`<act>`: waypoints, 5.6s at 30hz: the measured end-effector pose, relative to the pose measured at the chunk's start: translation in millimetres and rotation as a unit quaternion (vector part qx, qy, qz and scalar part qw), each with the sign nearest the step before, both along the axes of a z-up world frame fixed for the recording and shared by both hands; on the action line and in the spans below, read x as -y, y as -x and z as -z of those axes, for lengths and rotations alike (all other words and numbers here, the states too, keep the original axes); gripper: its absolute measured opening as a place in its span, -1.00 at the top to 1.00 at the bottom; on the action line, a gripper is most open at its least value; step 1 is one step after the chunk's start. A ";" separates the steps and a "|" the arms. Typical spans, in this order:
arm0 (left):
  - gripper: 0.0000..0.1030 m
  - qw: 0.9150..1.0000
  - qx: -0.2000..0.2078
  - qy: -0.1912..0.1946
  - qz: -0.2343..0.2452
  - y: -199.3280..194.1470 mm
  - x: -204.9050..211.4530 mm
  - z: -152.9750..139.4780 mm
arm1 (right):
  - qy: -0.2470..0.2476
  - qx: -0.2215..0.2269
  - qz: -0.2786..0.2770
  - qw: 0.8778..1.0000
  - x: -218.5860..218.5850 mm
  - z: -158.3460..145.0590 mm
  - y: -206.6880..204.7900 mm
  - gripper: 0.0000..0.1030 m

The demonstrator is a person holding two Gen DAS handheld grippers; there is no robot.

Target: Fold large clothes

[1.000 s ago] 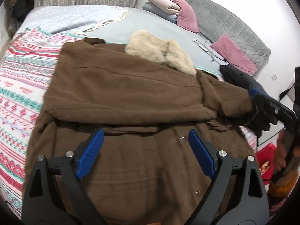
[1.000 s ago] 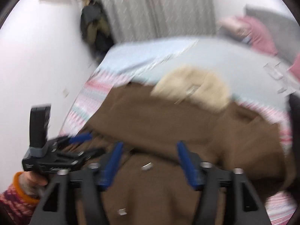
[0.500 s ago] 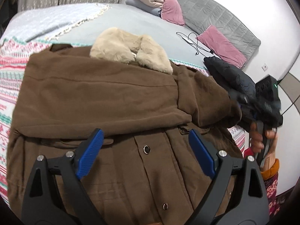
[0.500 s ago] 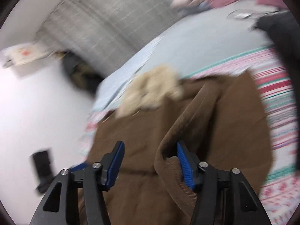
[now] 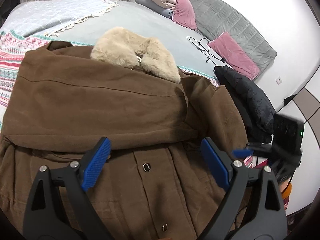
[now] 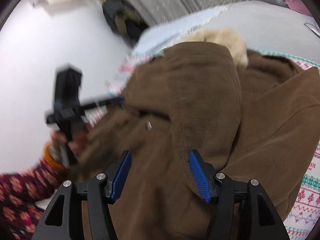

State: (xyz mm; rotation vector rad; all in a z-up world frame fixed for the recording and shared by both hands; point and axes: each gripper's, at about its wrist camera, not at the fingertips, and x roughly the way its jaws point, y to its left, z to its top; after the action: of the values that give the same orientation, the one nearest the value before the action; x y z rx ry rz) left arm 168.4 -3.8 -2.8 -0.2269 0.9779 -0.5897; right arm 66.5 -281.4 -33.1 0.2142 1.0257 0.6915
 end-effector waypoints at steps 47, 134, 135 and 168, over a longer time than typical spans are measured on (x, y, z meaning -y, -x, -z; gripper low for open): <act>0.81 0.993 0.052 -0.077 -0.068 -62.6 17.1 8.4 | 0.009 -0.019 0.419 0.908 169.2 -5.9 22.8 -0.36; -0.68 0.963 -0.151 -0.225 0.013 179.2 -212.2 33.4 | 0.202 -0.199 0.167 0.944 97.3 11.7 208.1 -0.46; -0.68 0.963 -0.162 -0.217 0.013 180.2 -215.4 35.6 | 0.201 -0.205 0.163 0.944 96.6 14.3 209.8 -0.46; 0.78 0.986 -0.164 -0.033 0.027 216.1 -198.1 -5.1 | 0.068 -0.167 0.123 0.976 70.3 -7.7 252.3 0.74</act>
State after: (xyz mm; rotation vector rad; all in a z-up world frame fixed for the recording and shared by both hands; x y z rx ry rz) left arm -47.7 194.4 2.3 -0.2437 1.3227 -0.5798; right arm -185.8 -351.7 -25.5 0.3408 1.3358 0.3634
